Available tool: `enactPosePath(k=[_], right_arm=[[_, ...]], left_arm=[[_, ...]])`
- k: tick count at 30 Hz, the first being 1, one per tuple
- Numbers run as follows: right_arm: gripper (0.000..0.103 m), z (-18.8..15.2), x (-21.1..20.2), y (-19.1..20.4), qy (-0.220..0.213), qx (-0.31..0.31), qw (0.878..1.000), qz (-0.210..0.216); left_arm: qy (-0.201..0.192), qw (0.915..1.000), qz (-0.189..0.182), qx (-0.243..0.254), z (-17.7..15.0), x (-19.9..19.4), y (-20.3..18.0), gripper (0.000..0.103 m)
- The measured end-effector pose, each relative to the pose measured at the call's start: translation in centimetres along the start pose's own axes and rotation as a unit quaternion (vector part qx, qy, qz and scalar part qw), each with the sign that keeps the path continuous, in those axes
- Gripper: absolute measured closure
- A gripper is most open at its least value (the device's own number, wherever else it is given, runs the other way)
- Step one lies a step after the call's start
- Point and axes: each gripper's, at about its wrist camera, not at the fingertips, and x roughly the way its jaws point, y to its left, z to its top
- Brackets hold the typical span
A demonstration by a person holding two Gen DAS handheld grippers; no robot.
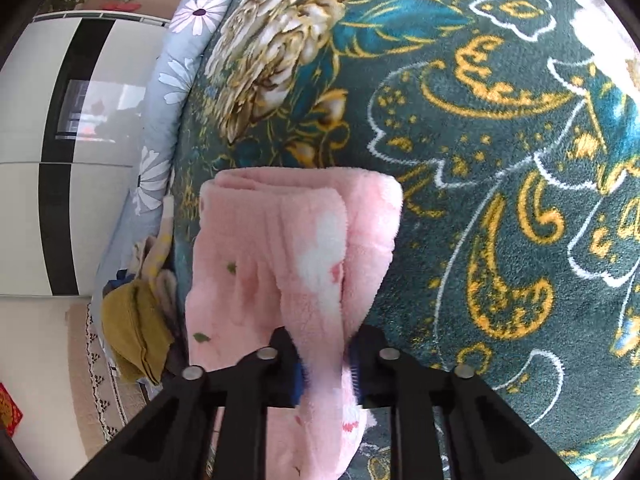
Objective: Fold clothes
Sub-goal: 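Grasp the folded pink fleece strip's end with both grippers and lift it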
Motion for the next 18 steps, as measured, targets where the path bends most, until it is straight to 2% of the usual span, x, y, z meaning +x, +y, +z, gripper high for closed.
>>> enactPosePath(k=[3,6,8,11,12,15,17,18], right_arm=[[0.091,0.2,-0.5,1.7,0.003,-0.012,1.000,0.022],[0.092,1.0,-1.1,4.7,0.004,-0.026,0.998,0.055],[0.092,1.9,-1.3,7.8,0.005,-0.044,0.996,0.078],[0.093,2.7,-2.3,13.2,0.001,-0.083,0.989,0.119],[0.093,2.9,-2.9,15.1,-0.003,-0.099,0.985,0.139],[0.093,3.0,-3.9,16.7,-0.020,-0.133,0.978,0.158],[0.093,3.0,-4.6,17.5,-0.031,-0.156,0.973,0.169],[0.093,3.0,-4.9,17.9,-0.036,-0.167,0.970,0.174]], left_arm=[[-0.004,0.9998,0.013,0.015,0.0,-0.2,-1.7,0.094],[-0.009,0.9985,0.020,0.051,0.7,-0.6,-4.7,0.095],[-0.013,0.9976,0.008,0.067,1.5,-1.1,-7.2,0.095],[-0.025,0.9943,-0.045,0.093,2.6,-2.9,-12.0,0.095],[-0.031,0.9904,-0.077,0.110,2.9,-4.2,-14.1,0.096],[-0.057,0.9760,-0.144,0.153,3.0,-7.8,-17.6,0.095],[-0.075,0.9685,-0.163,0.172,2.8,-9.7,-18.0,0.095],[-0.079,0.9676,-0.165,0.174,2.9,-10.1,-17.8,0.095]])
